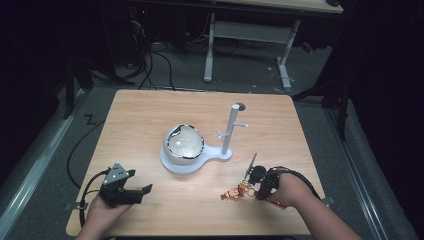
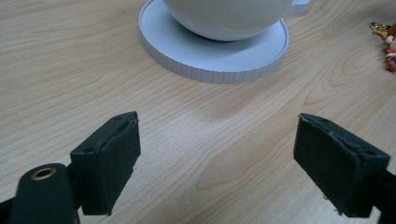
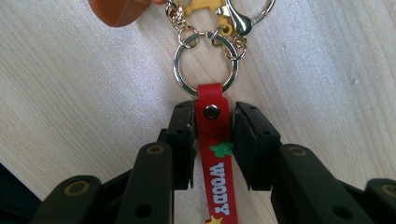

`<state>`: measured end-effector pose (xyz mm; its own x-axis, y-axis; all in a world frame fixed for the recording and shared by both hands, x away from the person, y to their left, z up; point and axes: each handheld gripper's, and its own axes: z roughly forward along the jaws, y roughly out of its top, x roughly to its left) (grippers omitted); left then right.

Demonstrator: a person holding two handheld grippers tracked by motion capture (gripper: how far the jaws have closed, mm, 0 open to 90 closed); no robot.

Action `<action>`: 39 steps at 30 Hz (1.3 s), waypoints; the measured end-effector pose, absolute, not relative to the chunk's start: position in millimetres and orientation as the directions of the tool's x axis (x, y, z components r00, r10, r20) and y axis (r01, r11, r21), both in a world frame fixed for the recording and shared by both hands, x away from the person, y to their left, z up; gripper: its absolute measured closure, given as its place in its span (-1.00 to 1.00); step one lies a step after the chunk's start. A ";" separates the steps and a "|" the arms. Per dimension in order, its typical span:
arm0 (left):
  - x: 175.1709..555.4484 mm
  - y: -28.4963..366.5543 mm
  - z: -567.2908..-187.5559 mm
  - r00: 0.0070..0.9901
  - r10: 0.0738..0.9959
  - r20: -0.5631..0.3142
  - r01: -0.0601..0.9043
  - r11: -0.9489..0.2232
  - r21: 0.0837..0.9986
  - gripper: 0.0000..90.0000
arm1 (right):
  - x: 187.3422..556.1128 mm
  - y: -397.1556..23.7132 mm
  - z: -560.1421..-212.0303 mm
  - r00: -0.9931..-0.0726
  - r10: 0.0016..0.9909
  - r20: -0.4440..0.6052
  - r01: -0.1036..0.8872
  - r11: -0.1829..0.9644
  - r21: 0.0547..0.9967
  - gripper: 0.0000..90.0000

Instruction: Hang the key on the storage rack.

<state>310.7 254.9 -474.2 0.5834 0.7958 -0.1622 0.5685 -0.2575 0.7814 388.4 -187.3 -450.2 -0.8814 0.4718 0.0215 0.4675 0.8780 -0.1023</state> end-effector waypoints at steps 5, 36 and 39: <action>310.2 254.9 -474.7 0.586 0.794 -0.165 0.570 -0.258 0.780 -0.65 | 388.3 -188.7 -450.1 -0.877 0.480 0.023 0.477 0.875 -0.090 0.65; 311.9 253.0 -477.1 0.587 0.792 -0.168 0.574 -0.261 0.776 -0.65 | 399.5 -189.9 -349.3 -0.699 0.714 0.036 0.712 0.700 -0.057 0.66; 311.7 253.2 -476.6 0.588 0.791 -0.169 0.572 -0.258 0.779 -0.65 | 405.3 -188.5 -329.6 -0.696 0.718 0.015 0.717 0.696 -0.034 0.66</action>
